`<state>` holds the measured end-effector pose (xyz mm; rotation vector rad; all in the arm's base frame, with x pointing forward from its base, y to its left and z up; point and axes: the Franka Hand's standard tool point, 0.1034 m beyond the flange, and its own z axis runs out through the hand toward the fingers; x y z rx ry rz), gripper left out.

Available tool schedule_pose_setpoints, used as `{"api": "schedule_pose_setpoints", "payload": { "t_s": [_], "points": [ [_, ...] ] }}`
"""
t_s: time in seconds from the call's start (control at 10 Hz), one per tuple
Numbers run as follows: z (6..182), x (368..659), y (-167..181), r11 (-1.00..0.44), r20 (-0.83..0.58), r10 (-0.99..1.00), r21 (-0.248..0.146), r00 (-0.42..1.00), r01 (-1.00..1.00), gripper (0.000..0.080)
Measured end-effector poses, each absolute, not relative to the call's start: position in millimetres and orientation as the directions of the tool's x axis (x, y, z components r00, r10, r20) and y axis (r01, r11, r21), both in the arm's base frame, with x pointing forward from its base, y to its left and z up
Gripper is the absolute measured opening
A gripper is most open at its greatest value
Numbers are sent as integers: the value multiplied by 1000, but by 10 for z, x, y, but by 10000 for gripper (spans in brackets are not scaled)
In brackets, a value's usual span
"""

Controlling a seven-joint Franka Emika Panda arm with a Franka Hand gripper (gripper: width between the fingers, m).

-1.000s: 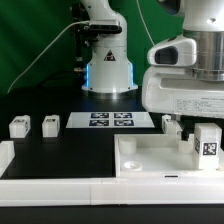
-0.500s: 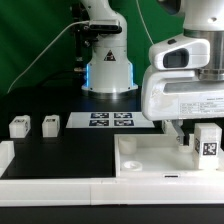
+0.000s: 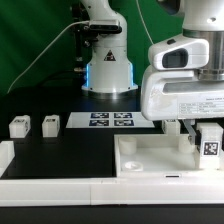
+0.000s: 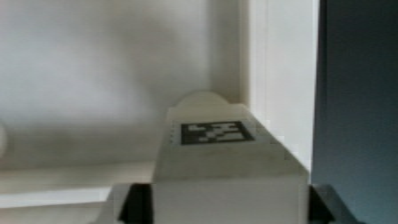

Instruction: Assemble one leg

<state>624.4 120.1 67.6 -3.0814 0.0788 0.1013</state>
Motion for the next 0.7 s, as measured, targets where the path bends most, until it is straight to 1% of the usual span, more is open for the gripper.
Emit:
{"api": "schedule_pose_setpoints", "payload": {
  "t_s": [0.3,0.4,0.5,0.6,0.7],
  "points": [
    [676,6245,1199,-996,-68,-63,-55,996,-67,292],
    [676,6245,1198,-991,-71,-116,-52,991,-120,292],
    [675,6247,1199,-973,-74,-221,-45,972,-225,292],
    [671,6250,1198,-928,-74,-368,-34,927,-371,292],
    [672,6253,1196,-887,-75,-459,-25,885,-462,293]
  ]
}}
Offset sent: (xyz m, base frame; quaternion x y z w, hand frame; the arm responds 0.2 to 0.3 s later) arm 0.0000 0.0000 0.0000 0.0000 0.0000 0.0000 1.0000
